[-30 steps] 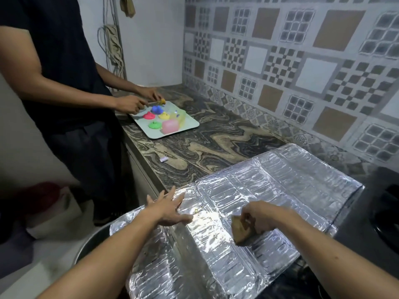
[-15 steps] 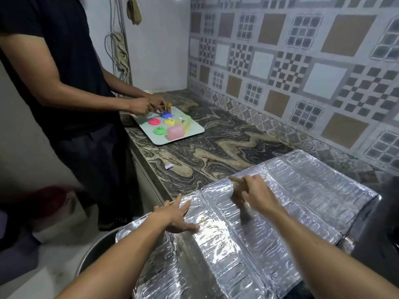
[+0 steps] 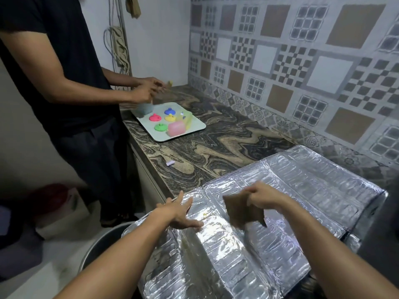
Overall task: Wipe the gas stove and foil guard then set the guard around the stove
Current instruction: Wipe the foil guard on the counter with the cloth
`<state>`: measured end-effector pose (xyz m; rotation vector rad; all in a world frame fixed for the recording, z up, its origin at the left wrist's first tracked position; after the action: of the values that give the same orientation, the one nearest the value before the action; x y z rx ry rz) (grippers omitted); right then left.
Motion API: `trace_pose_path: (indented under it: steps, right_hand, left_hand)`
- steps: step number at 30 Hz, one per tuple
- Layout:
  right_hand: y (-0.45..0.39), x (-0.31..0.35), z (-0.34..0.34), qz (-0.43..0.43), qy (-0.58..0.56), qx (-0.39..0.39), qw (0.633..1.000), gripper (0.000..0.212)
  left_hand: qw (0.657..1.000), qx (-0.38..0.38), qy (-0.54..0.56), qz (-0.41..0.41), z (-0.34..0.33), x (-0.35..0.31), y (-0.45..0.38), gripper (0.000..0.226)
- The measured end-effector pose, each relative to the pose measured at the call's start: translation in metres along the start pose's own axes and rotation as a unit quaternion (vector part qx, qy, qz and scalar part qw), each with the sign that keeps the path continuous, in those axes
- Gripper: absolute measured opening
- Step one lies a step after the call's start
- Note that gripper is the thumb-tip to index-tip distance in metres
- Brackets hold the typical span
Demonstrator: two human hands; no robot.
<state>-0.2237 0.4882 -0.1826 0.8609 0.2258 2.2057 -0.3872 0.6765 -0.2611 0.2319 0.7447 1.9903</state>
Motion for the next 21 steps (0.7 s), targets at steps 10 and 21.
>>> trace_pose_path:
  steps: [10,21]
  right_hand:
    - [-0.028,0.025,-0.097,0.142,0.071,-0.090,0.983,0.037]
    - [0.018,0.016,-0.022,-0.001,-0.009,0.060,0.998,0.023]
  left_hand:
    - [1.000,0.012,-0.008,0.016,0.003,-0.006,0.001,0.108]
    - [0.999,0.036,0.003,0.011,0.002,-0.001,-0.006,0.116]
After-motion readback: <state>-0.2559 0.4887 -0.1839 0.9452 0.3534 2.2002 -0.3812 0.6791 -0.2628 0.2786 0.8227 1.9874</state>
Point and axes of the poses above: each hand's wrist, its own y-axis away from the middle knuckle, its own z-axis out of the back of the hand, x = y × z, the point moved 1 cm from there along -y, towards the middle knuckle, and after that the axes turned 1 degree about x, right-handed, at the moved point
